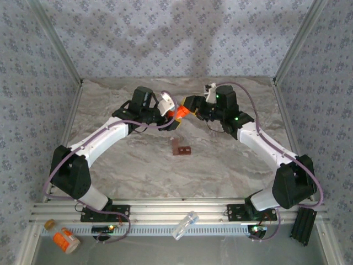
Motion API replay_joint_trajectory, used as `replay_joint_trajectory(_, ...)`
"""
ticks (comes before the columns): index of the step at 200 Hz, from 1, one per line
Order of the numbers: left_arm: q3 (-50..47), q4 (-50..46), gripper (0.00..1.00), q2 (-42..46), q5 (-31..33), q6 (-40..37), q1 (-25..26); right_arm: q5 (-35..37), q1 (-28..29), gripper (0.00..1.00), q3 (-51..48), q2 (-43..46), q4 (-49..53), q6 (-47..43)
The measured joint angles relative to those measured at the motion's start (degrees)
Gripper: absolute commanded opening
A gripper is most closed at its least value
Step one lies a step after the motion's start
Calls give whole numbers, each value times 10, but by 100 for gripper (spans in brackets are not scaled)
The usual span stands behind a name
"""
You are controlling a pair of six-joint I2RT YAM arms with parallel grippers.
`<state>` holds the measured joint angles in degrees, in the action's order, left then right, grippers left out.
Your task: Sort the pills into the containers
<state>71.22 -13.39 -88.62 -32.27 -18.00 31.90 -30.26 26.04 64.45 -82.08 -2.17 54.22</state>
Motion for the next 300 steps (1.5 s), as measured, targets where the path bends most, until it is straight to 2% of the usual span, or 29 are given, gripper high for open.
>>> replay_joint_trajectory(24, 0, 0, 0, 0, 7, 0, -2, -48, -16, 48, -1, -20, -34, -29)
replay_joint_trajectory(50, 1, -8, 0, 0, 8, 0, -5, -149, -44, 51, -17, -49, -108, -108)
replay_joint_trajectory(72, 1, -18, 0, 0, 2, 0, -2, -214, -62, 53, -21, -61, -127, -167)
replay_joint_trajectory(79, 1, -19, 0, 0, -1, 0, -2, -227, -65, 57, -22, -64, -132, -176)
replay_joint_trajectory(92, 1, -21, 0, 0, -5, 0, -1, -236, -67, 77, -30, -64, -146, -185)
replay_joint_trajectory(97, 1, -22, 0, 0, -9, 0, 0, -236, -67, 82, -33, -63, -150, -190)
replay_joint_trajectory(132, 3, -20, 0, 0, -16, 0, 0, -198, -71, 88, -70, -34, -159, -149)
replay_joint_trajectory(166, 3, -14, 0, 0, -16, 0, 0, -94, -63, 88, -67, 25, -120, -63)
replay_joint_trajectory(209, 3, -10, 0, 0, -16, 0, 0, 23, -10, 87, -20, 39, -29, -10)
replay_joint_trajectory(282, 3, -2, 0, 0, -16, 0, 0, 69, 14, 81, -10, 20, 8, 13)
replay_joint_trajectory(300, 3, -1, 0, 0, -16, 0, 0, 69, 22, 76, -9, 16, 8, 16)
